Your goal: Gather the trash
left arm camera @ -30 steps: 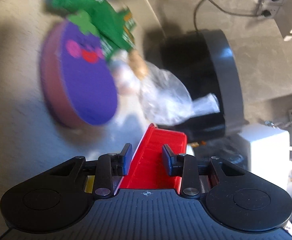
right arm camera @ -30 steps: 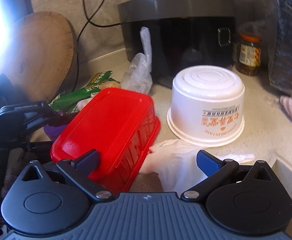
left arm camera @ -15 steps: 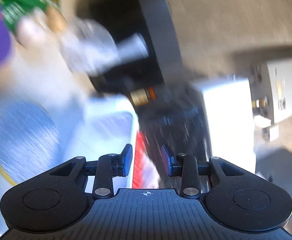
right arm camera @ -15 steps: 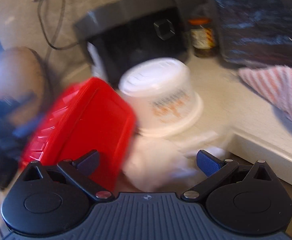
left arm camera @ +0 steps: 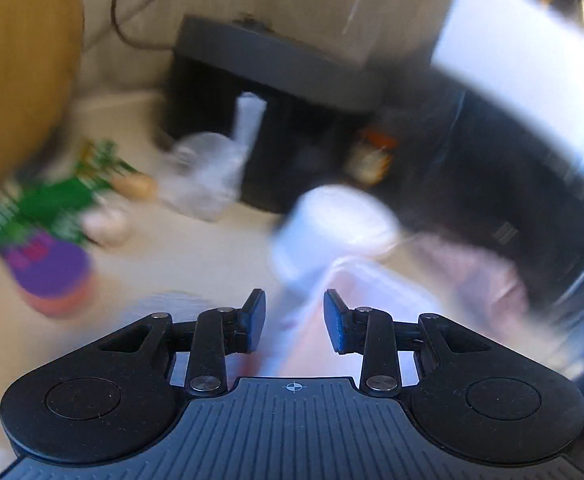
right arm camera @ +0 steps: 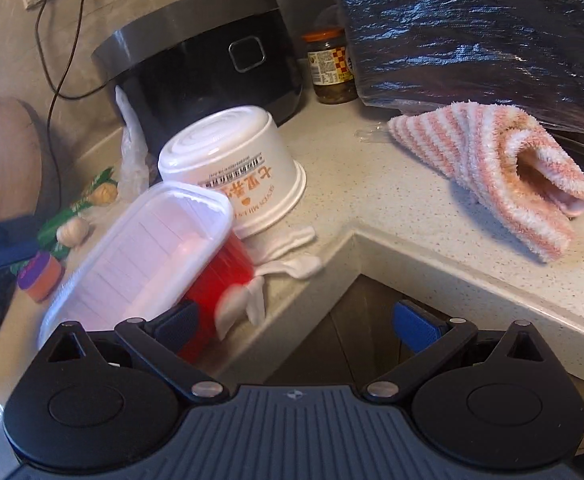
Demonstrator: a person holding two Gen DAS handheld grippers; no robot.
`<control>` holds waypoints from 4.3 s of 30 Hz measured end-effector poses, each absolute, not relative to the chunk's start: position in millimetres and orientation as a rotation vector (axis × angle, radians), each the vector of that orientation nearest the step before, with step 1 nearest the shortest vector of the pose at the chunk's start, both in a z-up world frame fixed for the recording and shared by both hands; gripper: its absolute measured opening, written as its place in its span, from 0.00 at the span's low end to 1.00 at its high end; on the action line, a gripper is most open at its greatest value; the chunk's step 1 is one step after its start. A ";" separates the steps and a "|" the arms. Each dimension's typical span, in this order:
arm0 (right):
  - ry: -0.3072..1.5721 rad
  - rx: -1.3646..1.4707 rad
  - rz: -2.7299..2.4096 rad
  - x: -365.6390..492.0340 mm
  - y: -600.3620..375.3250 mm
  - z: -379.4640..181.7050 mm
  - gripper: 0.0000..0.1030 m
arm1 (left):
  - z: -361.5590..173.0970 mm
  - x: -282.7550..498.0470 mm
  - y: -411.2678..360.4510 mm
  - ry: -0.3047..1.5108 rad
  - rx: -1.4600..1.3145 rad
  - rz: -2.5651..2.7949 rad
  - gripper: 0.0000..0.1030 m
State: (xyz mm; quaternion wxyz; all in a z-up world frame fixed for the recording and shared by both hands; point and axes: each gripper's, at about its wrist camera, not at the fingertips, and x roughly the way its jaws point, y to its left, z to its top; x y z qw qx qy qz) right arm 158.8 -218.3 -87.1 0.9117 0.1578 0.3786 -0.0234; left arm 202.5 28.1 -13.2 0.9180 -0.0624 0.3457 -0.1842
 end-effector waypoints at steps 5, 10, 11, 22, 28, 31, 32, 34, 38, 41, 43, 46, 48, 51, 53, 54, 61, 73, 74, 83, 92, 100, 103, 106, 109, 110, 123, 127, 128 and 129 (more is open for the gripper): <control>0.793 0.279 -0.045 149.7 -219.1 -89.4 1.00 | -35.6 198.5 12.3 0.804 -0.029 -0.391 0.35; 0.799 0.150 -0.079 137.1 -215.1 -87.3 1.00 | -54.5 205.5 6.1 0.836 0.002 -0.283 0.35; 0.800 0.105 -0.089 134.2 -212.2 -87.0 1.00 | -56.6 205.2 7.1 0.838 -0.006 -0.277 0.35; 0.791 -0.029 -0.025 109.4 -197.1 -78.7 1.00 | -70.2 187.7 29.5 0.950 -0.210 -0.308 0.15; 0.777 0.044 0.073 132.3 -179.0 -72.1 1.00 | -53.7 136.0 86.2 0.874 -0.212 -0.184 0.15; 0.761 -0.012 0.134 149.3 -151.9 -71.0 1.00 | -50.2 109.1 128.1 0.853 -0.228 -0.066 0.15; 0.758 -0.031 0.153 155.4 -142.5 -71.9 1.00 | -48.2 99.7 141.9 0.842 -0.232 -0.022 0.15; 0.758 -0.049 0.178 166.7 -125.0 -75.0 1.00 | -46.8 86.8 168.9 0.827 -0.258 0.060 0.15; 0.780 -0.070 0.217 183.4 -96.7 -87.6 1.00 | -48.1 69.8 203.3 0.822 -0.303 0.176 0.15; 0.796 -0.075 0.255 189.1 -82.7 -95.0 1.00 | -53.7 67.8 214.0 0.839 -0.348 0.187 0.14; 0.801 -0.071 0.267 191.5 -76.9 -96.2 1.00 | -58.2 69.6 212.9 0.851 -0.353 0.187 0.14; 0.760 -0.078 0.317 199.4 -63.4 -80.9 1.00 | -61.7 73.9 210.5 0.853 -0.357 0.180 0.14; 0.707 -0.114 0.346 209.7 -47.9 -63.5 1.00 | -62.4 77.2 212.9 0.849 -0.364 0.179 0.14; 0.691 -0.118 0.380 235.4 -26.2 -49.7 1.00 | -62.2 77.4 219.0 0.837 -0.375 0.194 0.14; 0.709 -0.107 0.412 251.8 -15.9 -54.1 1.00 | -61.5 76.2 225.7 0.825 -0.380 0.218 0.14; 0.725 -0.112 0.420 258.5 -10.4 -58.7 1.00 | -60.3 74.5 230.9 0.817 -0.384 0.233 0.14; 0.736 -0.214 0.408 270.0 8.7 -95.5 1.00 | -59.0 73.6 250.0 0.817 -0.412 0.263 0.14; 0.806 -0.064 0.432 248.2 -35.2 -98.7 1.00 | -64.2 87.9 229.3 0.846 -0.397 0.169 0.14; 0.809 -0.059 0.433 244.6 -37.4 -99.0 1.00 | -64.4 89.5 226.2 0.848 -0.393 0.158 0.15; 0.824 -0.034 0.423 233.9 -44.0 -100.5 1.00 | -65.1 95.9 203.0 0.859 -0.364 0.101 0.15; 0.878 -0.045 0.449 241.5 -42.3 -96.2 1.00 | -64.4 88.4 207.7 0.856 -0.377 0.123 0.15; 0.734 -0.033 0.410 263.0 -30.4 -55.6 1.00 | -60.9 74.4 229.3 0.838 -0.384 0.199 0.14; 0.762 -0.079 0.502 290.1 -0.9 -47.0 1.00 | -62.0 70.9 234.7 0.845 -0.389 0.177 0.15; 0.795 -0.140 0.636 316.6 34.4 -46.6 1.00 | -62.5 68.5 236.9 0.846 -0.393 0.163 0.15; 0.792 -0.224 0.643 335.5 69.4 -51.0 1.00 | -62.4 66.9 237.9 0.850 -0.383 0.163 0.15; 0.799 -0.244 0.653 341.1 78.8 -53.1 1.00 | -62.1 66.5 237.4 0.850 -0.374 0.164 0.15; 0.965 -0.160 0.692 366.1 80.0 -70.3 0.74 | -69.6 64.2 235.8 0.839 -0.386 0.126 0.19; 0.885 -0.099 0.670 337.5 52.4 -46.2 0.74 | -69.4 66.4 236.3 0.824 -0.406 0.142 0.18; 0.865 -0.084 0.662 328.3 43.6 -39.1 0.74 | -69.8 66.7 237.2 0.822 -0.419 0.148 0.16; 0.845 -0.071 0.650 318.9 34.4 -32.2 0.74 | -71.0 67.2 238.4 0.828 -0.442 0.156 0.16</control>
